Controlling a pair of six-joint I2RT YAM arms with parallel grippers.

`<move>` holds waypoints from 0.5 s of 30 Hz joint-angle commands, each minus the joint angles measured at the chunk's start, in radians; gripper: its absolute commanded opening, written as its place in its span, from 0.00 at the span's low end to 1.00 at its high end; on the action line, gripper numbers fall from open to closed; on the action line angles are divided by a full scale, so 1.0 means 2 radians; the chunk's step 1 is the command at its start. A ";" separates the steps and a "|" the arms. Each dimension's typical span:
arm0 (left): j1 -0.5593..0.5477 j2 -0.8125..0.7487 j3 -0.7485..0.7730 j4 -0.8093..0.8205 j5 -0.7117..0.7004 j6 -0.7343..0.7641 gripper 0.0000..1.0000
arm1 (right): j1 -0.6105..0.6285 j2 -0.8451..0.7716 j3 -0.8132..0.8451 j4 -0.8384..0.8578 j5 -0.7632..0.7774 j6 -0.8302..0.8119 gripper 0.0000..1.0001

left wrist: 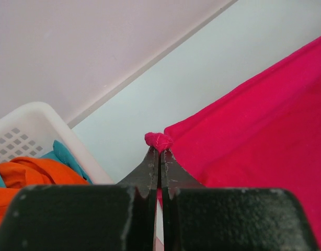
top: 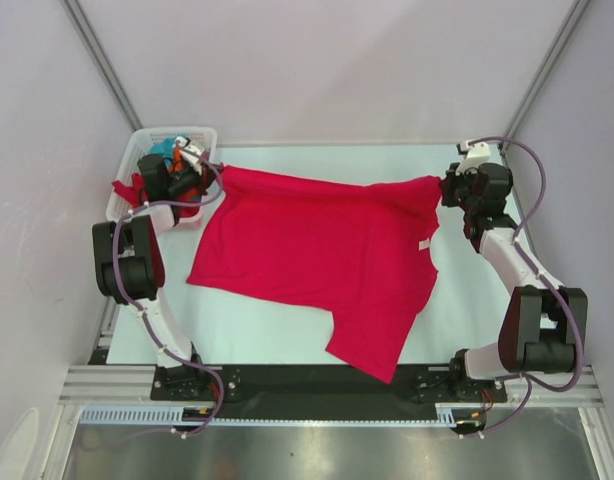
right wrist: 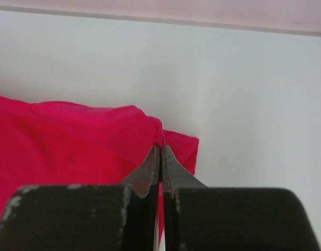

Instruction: Fold and stack the t-shirts

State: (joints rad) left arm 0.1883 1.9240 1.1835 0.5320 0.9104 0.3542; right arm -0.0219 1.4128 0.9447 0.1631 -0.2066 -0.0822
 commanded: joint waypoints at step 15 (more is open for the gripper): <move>-0.017 0.070 0.126 0.017 -0.056 -0.085 0.00 | -0.030 0.193 0.230 0.000 -0.032 -0.023 0.00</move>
State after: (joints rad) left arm 0.1734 2.0205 1.3437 0.5732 0.8379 0.2211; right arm -0.0612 1.7103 1.3048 0.1493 -0.2527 -0.1013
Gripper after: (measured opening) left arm 0.009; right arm 0.011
